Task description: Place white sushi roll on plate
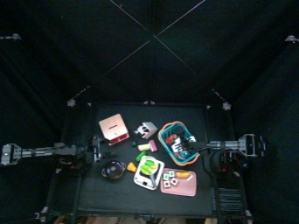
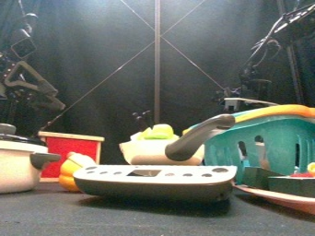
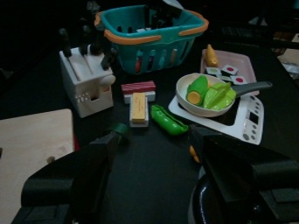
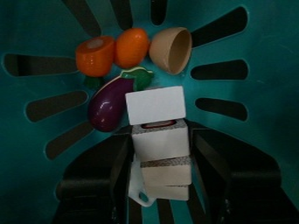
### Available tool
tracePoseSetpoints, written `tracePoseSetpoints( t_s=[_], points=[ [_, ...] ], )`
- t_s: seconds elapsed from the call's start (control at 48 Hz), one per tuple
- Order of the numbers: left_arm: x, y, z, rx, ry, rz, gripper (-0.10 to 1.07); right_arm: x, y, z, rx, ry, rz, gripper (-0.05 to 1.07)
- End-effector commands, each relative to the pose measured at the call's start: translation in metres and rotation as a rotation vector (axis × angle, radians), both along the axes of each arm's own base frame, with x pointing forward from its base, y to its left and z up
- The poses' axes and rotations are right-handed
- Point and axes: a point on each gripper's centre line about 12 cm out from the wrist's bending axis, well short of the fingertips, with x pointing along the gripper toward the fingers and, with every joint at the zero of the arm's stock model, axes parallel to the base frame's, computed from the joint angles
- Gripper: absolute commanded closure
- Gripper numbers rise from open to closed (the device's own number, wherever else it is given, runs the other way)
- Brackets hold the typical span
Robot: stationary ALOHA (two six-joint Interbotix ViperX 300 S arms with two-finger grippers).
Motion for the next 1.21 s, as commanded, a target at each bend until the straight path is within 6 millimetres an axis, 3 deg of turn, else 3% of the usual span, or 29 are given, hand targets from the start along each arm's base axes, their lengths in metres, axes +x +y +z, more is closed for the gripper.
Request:
tracePoseSetpoints(
  t_s=[0.0,0.25,0.729,0.917,1.188],
  points=[
    [0.003,0.001,0.006,0.002,-0.015,0.001,-0.01,0.004,0.000,0.012,-0.010,-0.047,0.005,0.48],
    [0.003,0.001,0.006,0.003,-0.015,0.001,-0.01,0.011,0.009,0.043,-0.032,-0.148,0.045,0.48],
    [0.003,0.001,0.006,0.006,-0.016,-0.001,-0.01,0.015,0.056,0.115,-0.115,-0.366,0.261,0.48],
    [0.003,0.001,0.007,0.007,-0.017,-0.001,-0.01,0.018,0.081,0.127,-0.145,-0.426,0.392,0.48],
    [0.003,0.001,0.006,0.002,-0.015,0.003,-0.01,0.015,0.142,0.115,-0.029,-0.491,0.597,0.48]
  ],
)
